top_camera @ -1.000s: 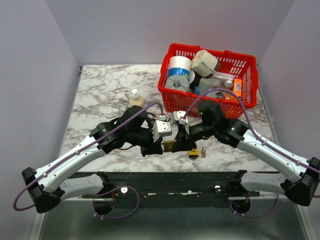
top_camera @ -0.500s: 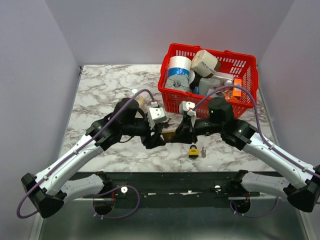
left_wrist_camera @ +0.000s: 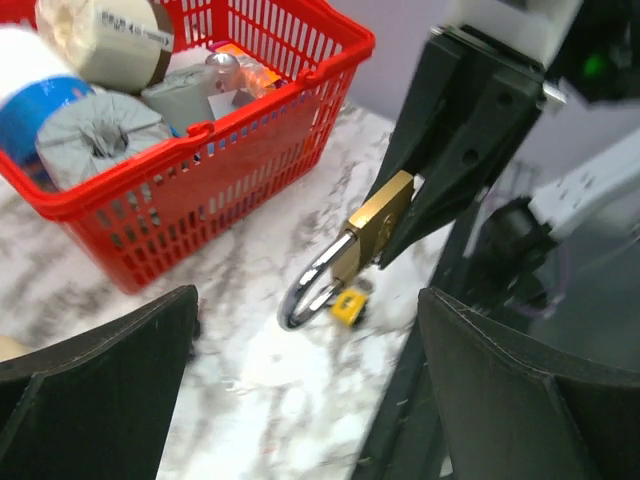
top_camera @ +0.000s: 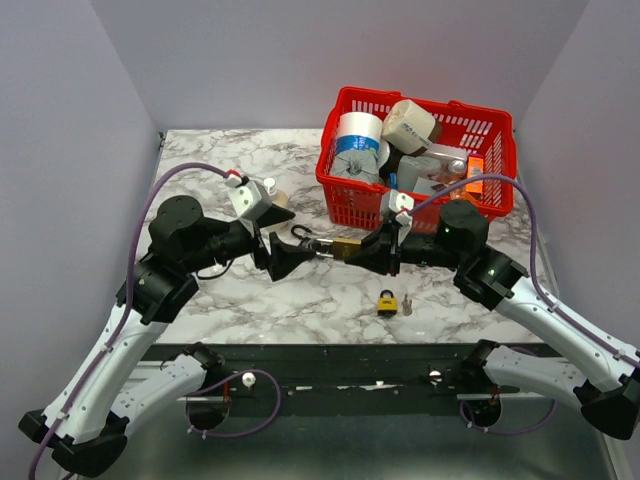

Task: Lock with the key
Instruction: Lock the lock.

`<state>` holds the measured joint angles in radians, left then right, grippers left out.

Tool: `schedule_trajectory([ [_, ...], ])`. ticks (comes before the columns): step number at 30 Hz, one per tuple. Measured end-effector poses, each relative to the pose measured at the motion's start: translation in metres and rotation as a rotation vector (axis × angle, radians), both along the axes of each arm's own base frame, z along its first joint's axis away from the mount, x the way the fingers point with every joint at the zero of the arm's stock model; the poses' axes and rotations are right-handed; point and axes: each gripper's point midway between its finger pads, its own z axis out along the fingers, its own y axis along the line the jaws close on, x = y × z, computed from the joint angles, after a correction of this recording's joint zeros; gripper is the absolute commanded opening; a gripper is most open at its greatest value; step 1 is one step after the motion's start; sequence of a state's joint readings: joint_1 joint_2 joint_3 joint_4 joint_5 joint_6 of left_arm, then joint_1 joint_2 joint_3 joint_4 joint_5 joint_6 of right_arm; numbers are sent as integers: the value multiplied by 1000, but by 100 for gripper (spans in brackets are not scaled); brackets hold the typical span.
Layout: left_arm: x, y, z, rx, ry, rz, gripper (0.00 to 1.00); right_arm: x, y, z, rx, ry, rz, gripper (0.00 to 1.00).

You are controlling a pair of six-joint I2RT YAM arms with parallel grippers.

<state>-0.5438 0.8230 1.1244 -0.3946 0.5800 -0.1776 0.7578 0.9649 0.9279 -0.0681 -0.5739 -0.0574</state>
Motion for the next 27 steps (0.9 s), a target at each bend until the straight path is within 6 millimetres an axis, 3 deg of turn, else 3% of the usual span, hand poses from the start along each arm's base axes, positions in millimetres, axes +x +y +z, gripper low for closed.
schedule_trajectory([
  [8,45,13,28,-320,362,184,99,42,-1,64,201,-202,-195,1],
  [11,51,13,46,-430,419,186,99,55,7,73,239,-245,-234,1],
  [13,53,14,63,-506,425,172,99,63,17,70,242,-258,-248,1],
  [16,55,15,72,-582,472,176,99,75,31,63,229,-273,-272,1],
  [20,63,15,66,-645,567,199,99,82,47,60,226,-299,-295,1],
  [27,79,12,13,-667,751,269,99,84,58,74,265,-351,-311,1],
])
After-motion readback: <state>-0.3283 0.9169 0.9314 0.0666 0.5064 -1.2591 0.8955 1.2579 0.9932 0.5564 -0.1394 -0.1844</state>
